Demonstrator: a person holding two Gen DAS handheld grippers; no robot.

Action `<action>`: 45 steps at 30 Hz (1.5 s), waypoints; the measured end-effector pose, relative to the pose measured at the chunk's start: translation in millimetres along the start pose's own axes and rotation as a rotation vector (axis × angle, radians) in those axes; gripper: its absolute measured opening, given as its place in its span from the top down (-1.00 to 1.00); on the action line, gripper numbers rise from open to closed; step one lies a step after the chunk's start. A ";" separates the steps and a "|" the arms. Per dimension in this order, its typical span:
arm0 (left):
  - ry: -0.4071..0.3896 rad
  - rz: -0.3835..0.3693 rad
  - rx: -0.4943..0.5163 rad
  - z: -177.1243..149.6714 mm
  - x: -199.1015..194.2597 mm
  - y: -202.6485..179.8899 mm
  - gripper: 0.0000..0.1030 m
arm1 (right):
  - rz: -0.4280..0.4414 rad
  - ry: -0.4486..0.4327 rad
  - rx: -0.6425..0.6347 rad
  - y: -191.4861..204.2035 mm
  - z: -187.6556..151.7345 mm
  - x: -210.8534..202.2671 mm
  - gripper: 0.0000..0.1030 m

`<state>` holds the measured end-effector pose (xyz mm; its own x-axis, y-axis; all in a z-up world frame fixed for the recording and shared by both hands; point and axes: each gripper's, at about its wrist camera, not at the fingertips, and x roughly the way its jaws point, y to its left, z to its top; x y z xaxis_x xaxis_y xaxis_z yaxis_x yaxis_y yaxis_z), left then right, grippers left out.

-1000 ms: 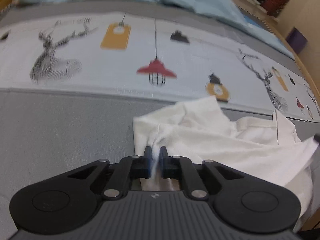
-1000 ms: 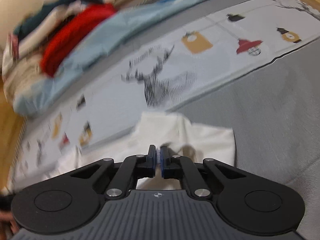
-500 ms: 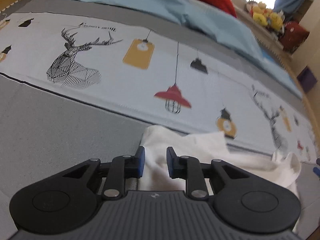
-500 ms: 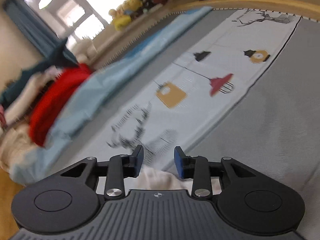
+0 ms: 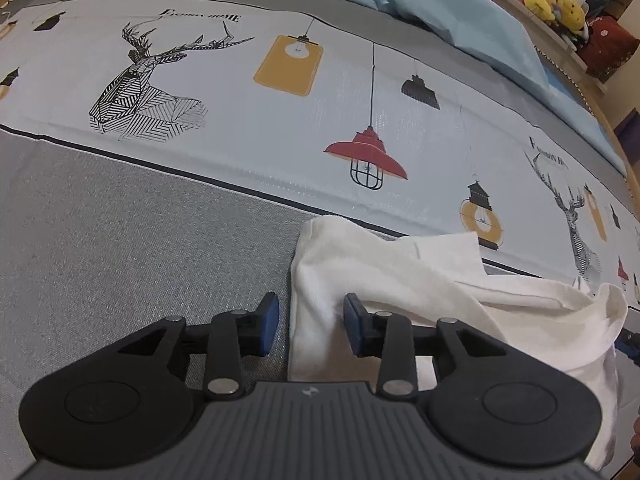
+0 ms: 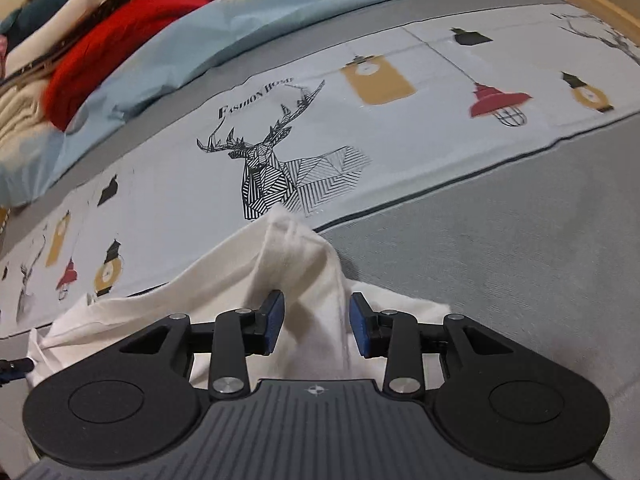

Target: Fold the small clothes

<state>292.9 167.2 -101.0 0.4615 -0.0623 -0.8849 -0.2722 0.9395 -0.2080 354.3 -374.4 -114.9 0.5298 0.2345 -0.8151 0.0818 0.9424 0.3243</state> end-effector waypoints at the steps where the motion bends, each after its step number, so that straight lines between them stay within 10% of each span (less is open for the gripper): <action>1: 0.003 -0.001 -0.005 0.5 1.3 0.8 0.24 | -0.004 -0.003 -0.002 2.5 1.7 4.4 0.26; 13: -0.029 0.004 0.002 11.2 11.1 -7.3 0.26 | -0.004 -0.062 0.066 4.9 15.5 19.1 0.25; 16: -0.053 0.013 0.031 12.5 9.1 -11.8 0.60 | -0.007 -0.076 0.086 0.7 16.9 19.3 0.39; 18: -0.084 0.034 0.062 13.6 5.3 -15.6 0.87 | -0.012 -0.090 0.092 -1.0 17.6 17.4 0.91; 29: -0.347 0.001 0.095 20.9 -34.4 -31.1 0.91 | -0.081 -0.286 0.239 -19.1 26.8 -14.7 0.93; 38: -0.134 -0.077 0.073 24.0 -6.2 -23.2 0.50 | -0.105 -0.167 0.223 -23.9 23.8 2.8 0.38; 45: -0.015 -0.104 0.063 11.0 10.4 -22.5 0.49 | -0.088 -0.084 0.231 -31.0 16.4 -0.5 0.37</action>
<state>313.1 149.2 -101.0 0.4973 -0.1560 -0.8534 -0.1691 0.9474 -0.2717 365.4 -407.6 -116.7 0.5797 0.1237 -0.8054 0.3165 0.8766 0.3625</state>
